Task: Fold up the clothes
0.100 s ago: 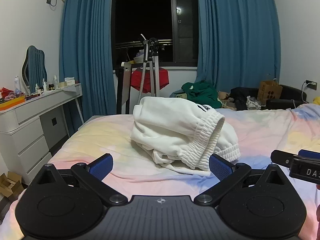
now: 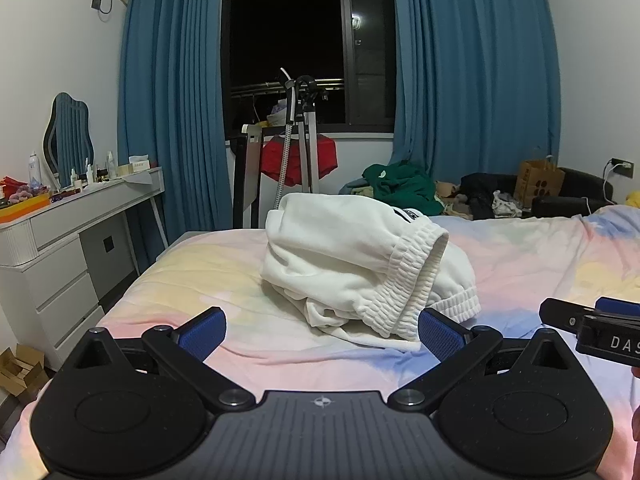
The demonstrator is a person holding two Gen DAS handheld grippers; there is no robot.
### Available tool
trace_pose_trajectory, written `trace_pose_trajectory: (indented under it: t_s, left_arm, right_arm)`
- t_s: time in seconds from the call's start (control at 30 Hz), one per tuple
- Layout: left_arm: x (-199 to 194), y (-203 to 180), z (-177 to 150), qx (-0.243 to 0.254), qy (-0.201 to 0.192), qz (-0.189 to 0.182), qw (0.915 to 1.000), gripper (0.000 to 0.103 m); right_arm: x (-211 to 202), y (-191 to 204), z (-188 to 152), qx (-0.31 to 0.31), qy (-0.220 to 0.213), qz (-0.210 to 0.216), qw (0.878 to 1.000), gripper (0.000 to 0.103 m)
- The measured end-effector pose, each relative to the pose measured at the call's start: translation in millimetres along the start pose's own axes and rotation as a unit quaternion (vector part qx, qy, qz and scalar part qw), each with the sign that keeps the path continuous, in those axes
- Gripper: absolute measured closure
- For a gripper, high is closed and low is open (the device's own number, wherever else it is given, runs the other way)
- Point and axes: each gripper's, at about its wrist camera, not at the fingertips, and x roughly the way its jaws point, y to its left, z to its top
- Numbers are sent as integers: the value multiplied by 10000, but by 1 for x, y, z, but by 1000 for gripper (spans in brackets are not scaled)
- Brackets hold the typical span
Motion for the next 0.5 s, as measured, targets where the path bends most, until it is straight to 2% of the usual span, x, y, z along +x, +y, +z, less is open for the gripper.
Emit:
trace_pose_trajectory:
  t_s: [0.5]
  left_arm:
    - [8, -5, -5, 104, 106, 37, 9999, 0]
  right_arm:
    - [3, -3, -1, 84, 4, -24, 10000, 15]
